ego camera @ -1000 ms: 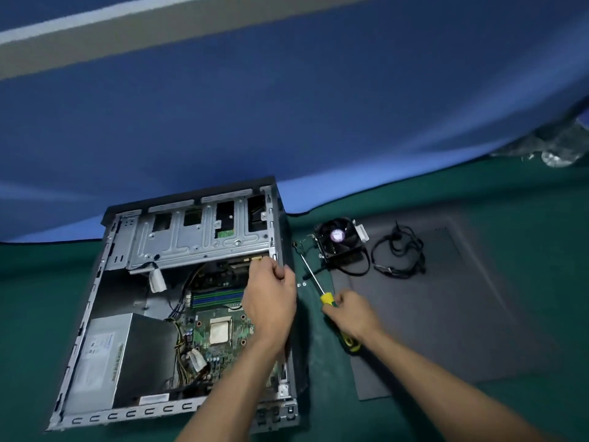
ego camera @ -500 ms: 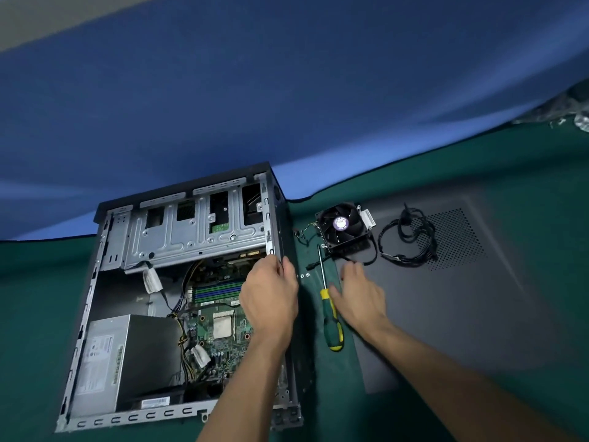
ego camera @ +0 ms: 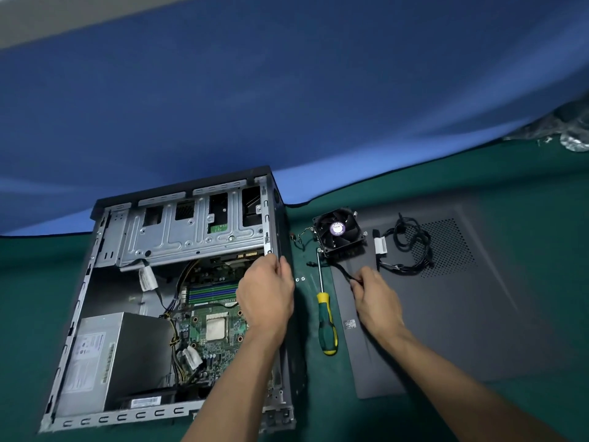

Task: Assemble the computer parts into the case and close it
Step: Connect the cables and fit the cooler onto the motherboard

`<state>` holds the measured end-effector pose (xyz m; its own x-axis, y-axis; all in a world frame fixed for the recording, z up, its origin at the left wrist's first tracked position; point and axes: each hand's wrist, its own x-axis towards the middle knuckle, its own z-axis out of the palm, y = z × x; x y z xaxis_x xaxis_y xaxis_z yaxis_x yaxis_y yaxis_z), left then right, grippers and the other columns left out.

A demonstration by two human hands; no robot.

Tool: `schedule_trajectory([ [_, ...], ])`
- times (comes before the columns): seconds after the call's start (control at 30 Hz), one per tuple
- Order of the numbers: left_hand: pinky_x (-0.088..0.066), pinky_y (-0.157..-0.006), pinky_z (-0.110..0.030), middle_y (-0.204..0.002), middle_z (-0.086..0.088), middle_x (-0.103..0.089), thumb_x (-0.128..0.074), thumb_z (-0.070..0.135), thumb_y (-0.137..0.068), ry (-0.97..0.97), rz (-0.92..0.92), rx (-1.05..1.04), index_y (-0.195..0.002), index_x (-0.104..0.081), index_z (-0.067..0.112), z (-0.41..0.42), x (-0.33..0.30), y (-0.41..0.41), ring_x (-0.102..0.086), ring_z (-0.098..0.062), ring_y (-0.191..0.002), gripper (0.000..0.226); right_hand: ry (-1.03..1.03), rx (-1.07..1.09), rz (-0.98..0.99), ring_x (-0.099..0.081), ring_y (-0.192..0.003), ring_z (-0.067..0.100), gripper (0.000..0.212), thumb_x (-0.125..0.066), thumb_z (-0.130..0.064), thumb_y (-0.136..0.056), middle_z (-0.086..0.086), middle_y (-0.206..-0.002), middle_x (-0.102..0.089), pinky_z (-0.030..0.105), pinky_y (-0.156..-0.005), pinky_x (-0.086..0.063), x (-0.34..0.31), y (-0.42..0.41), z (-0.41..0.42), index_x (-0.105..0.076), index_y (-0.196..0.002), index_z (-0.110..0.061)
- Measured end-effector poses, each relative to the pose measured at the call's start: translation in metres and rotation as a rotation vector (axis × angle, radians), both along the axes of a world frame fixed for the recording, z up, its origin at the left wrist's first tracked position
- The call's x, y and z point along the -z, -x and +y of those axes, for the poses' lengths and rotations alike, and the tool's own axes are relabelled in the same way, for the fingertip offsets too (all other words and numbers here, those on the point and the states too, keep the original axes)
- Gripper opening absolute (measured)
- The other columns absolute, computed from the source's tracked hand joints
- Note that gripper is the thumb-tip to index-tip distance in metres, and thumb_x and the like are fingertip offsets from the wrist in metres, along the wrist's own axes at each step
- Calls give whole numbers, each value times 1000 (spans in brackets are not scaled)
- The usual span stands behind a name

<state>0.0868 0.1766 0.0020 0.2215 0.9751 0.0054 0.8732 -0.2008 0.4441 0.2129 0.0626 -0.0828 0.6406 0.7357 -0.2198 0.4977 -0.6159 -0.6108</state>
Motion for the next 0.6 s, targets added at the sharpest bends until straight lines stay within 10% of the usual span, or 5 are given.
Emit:
schedule_trajectory([
  [0.3, -16, -43, -21, -51, 8, -36, -61, 25, -89, -205, -4, 216, -60, -34, 20, -4, -6, -1, -31, -9, -37, 40, -254, -16, -83, -48, -75, 17, 8, -53, -13, -95, 0, -84, -52, 28, -65, -35, -39, -4, -22, -56, -90, -7],
  [0.47, -46, -55, -34, -96, -4, -67, -54, 29, -94, -242, 85, 452, -113, -61, 13, -5, -12, 1, -65, -28, -70, 25, -388, 6, -86, -45, -70, 9, 4, -57, -15, -93, -10, -80, -48, 20, -64, -28, -68, -5, -24, -60, -90, -13],
  [0.6, -38, -53, -27, -101, 1, -57, -47, 39, -96, -230, 209, 567, -127, -54, 23, -7, -18, 1, -63, -21, -73, 36, -484, -33, -122, -49, -71, 13, 4, -63, -13, -90, -4, -82, -54, 25, -64, -36, -95, -4, -21, -64, -91, -9],
])
